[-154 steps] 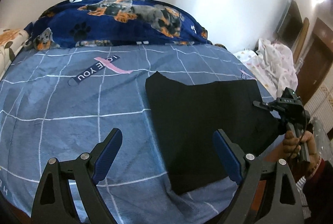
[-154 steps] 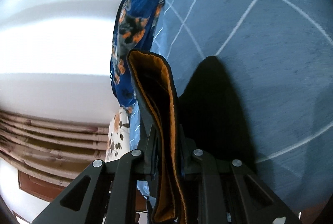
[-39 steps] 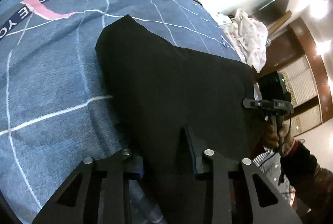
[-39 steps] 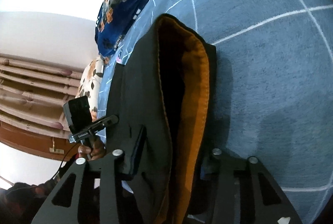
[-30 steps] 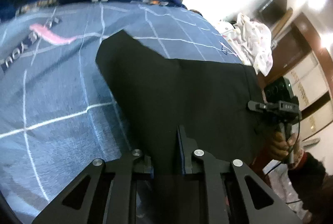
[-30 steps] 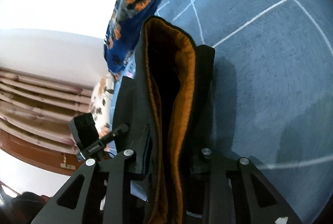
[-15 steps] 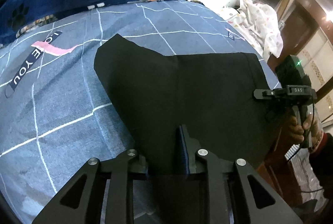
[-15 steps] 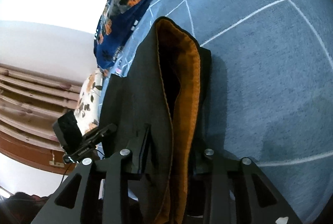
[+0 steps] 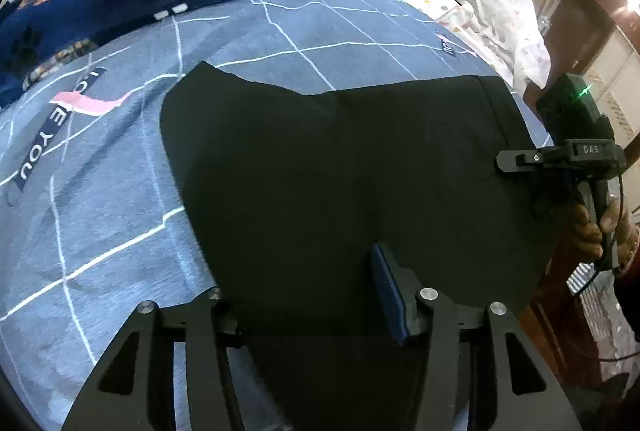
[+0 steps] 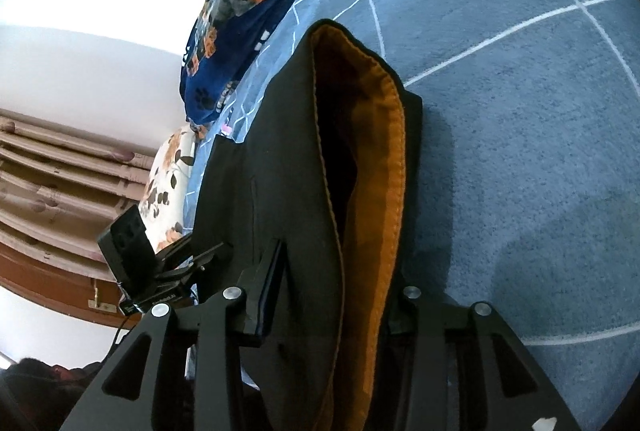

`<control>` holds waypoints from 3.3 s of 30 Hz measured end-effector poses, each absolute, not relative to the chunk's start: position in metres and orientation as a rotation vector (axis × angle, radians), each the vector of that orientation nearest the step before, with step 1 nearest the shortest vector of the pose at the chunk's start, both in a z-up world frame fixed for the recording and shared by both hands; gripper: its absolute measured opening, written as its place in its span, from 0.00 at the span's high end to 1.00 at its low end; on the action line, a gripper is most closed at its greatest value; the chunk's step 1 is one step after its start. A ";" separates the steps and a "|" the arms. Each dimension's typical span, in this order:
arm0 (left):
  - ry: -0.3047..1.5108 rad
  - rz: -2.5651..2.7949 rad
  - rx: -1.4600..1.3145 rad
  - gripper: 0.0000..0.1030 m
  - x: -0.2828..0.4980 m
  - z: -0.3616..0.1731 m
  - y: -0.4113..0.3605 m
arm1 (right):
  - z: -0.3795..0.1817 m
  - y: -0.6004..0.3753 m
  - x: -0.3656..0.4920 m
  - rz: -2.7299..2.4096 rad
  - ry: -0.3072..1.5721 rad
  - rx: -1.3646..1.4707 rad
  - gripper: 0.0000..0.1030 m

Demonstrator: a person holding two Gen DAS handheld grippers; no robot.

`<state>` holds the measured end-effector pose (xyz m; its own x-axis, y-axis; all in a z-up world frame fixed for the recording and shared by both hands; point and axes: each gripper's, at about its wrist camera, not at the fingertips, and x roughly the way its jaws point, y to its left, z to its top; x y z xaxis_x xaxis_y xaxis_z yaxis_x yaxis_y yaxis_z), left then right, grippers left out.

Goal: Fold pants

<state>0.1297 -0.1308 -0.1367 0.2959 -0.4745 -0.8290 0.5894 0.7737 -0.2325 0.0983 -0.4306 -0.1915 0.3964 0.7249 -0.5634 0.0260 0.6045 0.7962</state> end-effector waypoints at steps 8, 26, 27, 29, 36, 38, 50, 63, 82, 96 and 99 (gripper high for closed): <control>1.031 -0.728 0.144 0.53 0.130 -0.138 -0.134 | -0.193 -0.432 0.096 0.519 1.075 0.837 0.66; 0.946 -0.679 0.148 0.81 0.119 -0.117 -0.134 | -0.192 -0.432 0.089 0.512 1.020 0.939 0.72; 0.942 -0.678 0.148 0.81 0.118 -0.114 -0.133 | -0.190 -0.431 0.087 0.517 1.012 0.955 0.73; 0.934 -0.675 0.143 0.82 0.115 -0.109 -0.131 | -0.185 -0.428 0.084 0.528 0.995 0.976 0.74; 0.919 -0.655 0.086 0.82 0.108 -0.094 -0.111 | -0.166 -0.409 0.079 0.569 0.955 1.013 0.75; 0.913 -0.645 0.061 0.82 0.105 -0.088 -0.100 | -0.161 -0.401 0.078 0.578 0.948 1.020 0.75; 0.873 -0.502 -0.038 0.83 0.093 -0.061 -0.027 | -0.145 -0.338 0.090 0.660 0.956 1.031 0.75; 0.837 -0.396 -0.127 0.83 0.098 -0.049 0.047 | -0.120 -0.266 0.120 0.735 0.989 0.967 0.75; 0.863 -0.317 -0.221 0.83 0.100 -0.067 0.098 | -0.126 -0.217 0.130 0.752 1.064 0.935 0.75; 0.860 -0.235 -0.295 0.83 0.106 -0.062 0.137 | -0.131 -0.186 0.140 0.789 1.102 0.943 0.75; 0.847 -0.216 -0.283 0.83 0.108 -0.056 0.144 | -0.129 -0.179 0.146 0.806 1.099 0.942 0.75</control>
